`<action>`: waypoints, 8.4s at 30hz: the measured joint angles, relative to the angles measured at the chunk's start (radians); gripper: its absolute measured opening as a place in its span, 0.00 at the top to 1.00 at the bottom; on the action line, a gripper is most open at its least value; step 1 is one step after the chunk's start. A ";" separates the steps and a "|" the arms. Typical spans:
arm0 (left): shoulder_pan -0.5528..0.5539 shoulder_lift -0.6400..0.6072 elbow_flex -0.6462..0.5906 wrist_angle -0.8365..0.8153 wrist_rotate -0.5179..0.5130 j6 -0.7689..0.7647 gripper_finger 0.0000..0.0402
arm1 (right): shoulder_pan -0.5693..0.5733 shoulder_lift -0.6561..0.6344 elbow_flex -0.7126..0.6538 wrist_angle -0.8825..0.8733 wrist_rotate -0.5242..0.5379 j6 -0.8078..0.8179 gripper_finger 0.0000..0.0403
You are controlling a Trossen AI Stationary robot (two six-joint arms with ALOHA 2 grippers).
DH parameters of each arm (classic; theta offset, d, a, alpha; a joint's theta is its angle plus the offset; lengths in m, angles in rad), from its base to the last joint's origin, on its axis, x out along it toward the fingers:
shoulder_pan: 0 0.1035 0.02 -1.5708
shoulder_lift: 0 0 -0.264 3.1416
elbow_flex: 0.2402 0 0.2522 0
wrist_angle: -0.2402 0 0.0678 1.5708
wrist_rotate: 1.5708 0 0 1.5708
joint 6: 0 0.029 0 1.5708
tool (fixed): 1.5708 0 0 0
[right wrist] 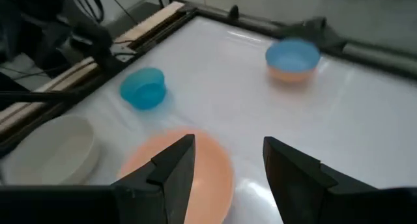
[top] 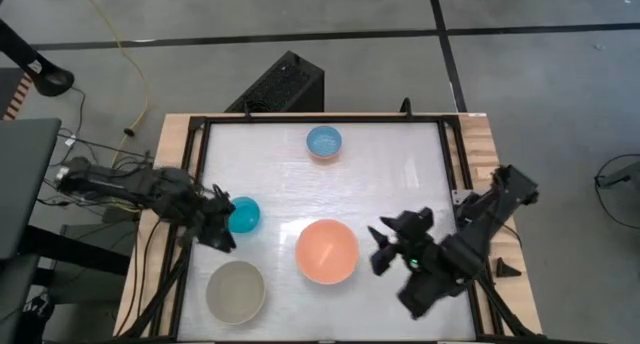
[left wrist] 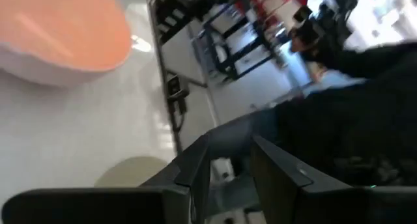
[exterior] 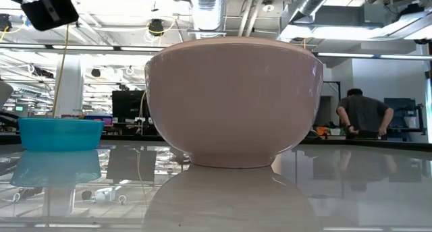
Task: Nest bowls inside each other
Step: Stack the gray bowl on top of the orange bowl, then stack the blue patterned bowl on top of the gray bowl
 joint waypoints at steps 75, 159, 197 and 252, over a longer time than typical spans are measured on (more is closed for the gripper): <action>-0.092 0.874 0.443 -0.639 -0.482 0.577 0.76 | 0.206 -0.360 -0.607 0.554 0.142 0.089 0.47; 0.150 1.318 1.027 -0.567 -0.297 0.295 0.99 | 0.254 -0.359 -0.607 0.479 0.059 0.092 0.47; 0.319 0.996 1.016 -0.613 -0.576 0.387 0.53 | 0.132 -0.360 -0.607 0.690 0.043 -0.192 0.47; 0.117 0.081 0.314 -0.627 -0.773 0.083 0.58 | -1.217 0.022 -0.606 1.483 -1.432 -1.572 0.47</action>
